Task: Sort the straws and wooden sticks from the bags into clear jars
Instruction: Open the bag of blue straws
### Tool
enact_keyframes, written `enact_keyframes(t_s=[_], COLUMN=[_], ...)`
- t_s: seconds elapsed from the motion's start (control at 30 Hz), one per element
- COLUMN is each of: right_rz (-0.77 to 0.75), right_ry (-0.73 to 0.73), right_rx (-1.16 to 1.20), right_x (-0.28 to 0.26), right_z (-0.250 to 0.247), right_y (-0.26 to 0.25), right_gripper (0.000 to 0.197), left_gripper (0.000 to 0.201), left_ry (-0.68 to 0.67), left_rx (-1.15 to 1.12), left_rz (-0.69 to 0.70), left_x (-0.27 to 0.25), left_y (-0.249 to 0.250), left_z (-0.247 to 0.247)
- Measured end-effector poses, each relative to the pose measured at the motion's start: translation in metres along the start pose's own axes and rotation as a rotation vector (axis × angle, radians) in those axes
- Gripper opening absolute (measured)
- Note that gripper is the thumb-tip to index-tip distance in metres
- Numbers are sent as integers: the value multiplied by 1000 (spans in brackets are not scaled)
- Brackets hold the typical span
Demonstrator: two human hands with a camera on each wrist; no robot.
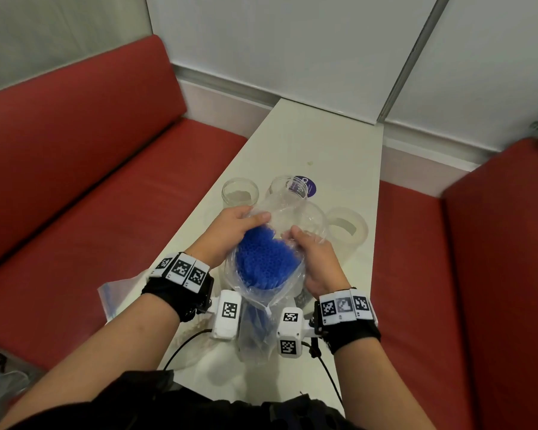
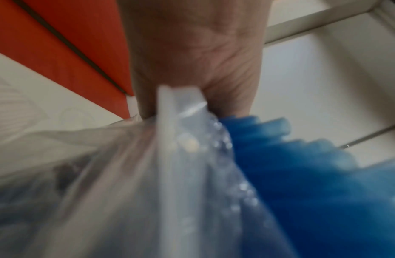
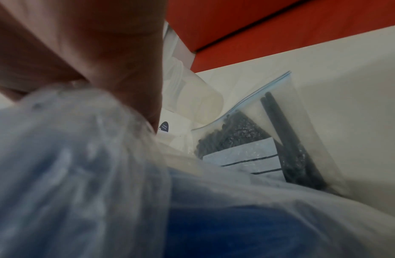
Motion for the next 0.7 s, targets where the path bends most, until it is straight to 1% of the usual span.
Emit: enact_keyframes(t_s=[0.1,0.23,0.27,0.33,0.37,0.4,0.43,0.47,0.5,0.53,0.57,0.6,0.63,0.67,0.7], right_rz=[12,-31,-37,-66,-81,-105,-138,-187,-213,-233,-221,-189,-156,-145,-154], right_ry=[68,97,93,64,43,35,34,50,71,91,118,139,154,157,146], right_rx=[-58,-265,-302,-474,-581,-666,-726,-766,-771,-766,-748,-724,-698,-699,-758], right_x=[5,5,4,5,5,4,3,0,-4,-7,-9,-11,-12,-12,-14], right_z=[-3,-12,-14,-16,-17,-18,-18,-18,-18,-18,-19,-19,-20,-23,-26], right_y=[13,30,35,44,48,52,56,59,63,66,70,74,75,76,75], right_gripper=[17,7,9,23,25,25,22,17,8,3,15,23,28,32,40], left_gripper=[19,25,25,24,25,25,22,19,17,19,24,32,41,49,55], left_ry=[33,107,86,-14,-33,0,88,207,335,435,486,491,454,396,341], left_rx=[-150,-198,-214,-303,-342,-340,-270,-120,86,308,503,629,677,663,606], left_rz=[-55,-104,-145,-258,-293,-302,-278,-235,-191,-164,-177,-237,-332,-423,-482], left_x=[6,10,9,8,7,8,8,9,8,6,5,3,3,1,-1], left_y=[-11,-24,-28,-37,-43,-49,-55,-61,-66,-70,-73,-77,-80,-83,-84], left_z=[-3,-14,-18,-23,-26,-29,-31,-33,-34,-34,-33,-32,-32,-30,-29])
Point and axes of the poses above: each hand's wrist, its own x-axis towards the middle knuckle, its own z-axis out of the palm, y = z × x, the point moved 3 cm from there along x, towards the middle knuckle, and after that the axes turned 12 degrees about -z, right-handed, at the moved point
